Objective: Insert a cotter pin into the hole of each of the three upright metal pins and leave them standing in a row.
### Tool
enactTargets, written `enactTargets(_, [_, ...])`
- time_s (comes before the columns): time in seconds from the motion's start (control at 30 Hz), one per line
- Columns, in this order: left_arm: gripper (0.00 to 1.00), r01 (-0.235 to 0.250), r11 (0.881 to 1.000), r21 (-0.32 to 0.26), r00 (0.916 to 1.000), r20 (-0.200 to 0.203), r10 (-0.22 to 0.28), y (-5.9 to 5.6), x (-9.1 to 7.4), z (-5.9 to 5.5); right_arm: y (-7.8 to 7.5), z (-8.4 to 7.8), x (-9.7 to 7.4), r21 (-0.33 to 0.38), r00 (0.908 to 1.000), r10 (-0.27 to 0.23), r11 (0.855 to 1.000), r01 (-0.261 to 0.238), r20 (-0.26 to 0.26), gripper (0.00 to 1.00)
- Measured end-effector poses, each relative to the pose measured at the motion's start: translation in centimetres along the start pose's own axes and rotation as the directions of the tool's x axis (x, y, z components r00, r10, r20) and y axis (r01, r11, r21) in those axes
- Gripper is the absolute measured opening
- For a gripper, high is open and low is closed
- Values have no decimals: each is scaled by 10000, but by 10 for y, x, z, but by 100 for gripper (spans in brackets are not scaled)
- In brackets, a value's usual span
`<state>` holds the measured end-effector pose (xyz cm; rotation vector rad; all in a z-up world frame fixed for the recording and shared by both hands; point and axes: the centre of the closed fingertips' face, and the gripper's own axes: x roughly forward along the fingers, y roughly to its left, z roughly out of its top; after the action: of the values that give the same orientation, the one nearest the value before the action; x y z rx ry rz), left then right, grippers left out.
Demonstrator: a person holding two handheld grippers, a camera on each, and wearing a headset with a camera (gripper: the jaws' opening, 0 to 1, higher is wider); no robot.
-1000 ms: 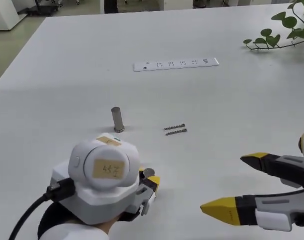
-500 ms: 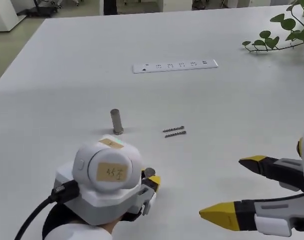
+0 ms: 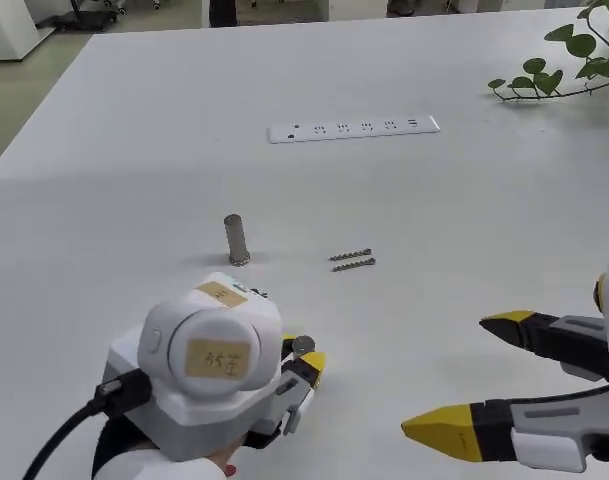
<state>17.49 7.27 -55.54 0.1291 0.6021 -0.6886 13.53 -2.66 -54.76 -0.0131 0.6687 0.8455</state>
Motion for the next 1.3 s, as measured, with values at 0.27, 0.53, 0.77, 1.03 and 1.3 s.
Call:
enactTargets(0.27, [59,985,9934,591,9951,-114,-980,1,-16,-1,0,-1,-1,0,10000,-46,10000,46,-27,92])
enactTargets(0.53, [83,1953,9783,693,9779,622,-1997,-5,-41,11,-3,-3,-3,73,9999,-165,9998,166,-51,92])
enactTargets(0.77, [99,2285,9712,668,9710,567,-2324,-2,-51,1,-3,-3,-4,71,9997,-213,9997,214,-70,92])
enactTargets(1.03, [99,1440,9886,438,9888,-469,-1420,28,-61,-36,-4,-2,-6,50,9995,-275,9996,275,-127,92])
enactTargets(1.3, [99,1051,9943,-191,9938,-337,-1057,41,-71,-41,-9,1,-11,-65,9989,-436,9990,435,-197,91])
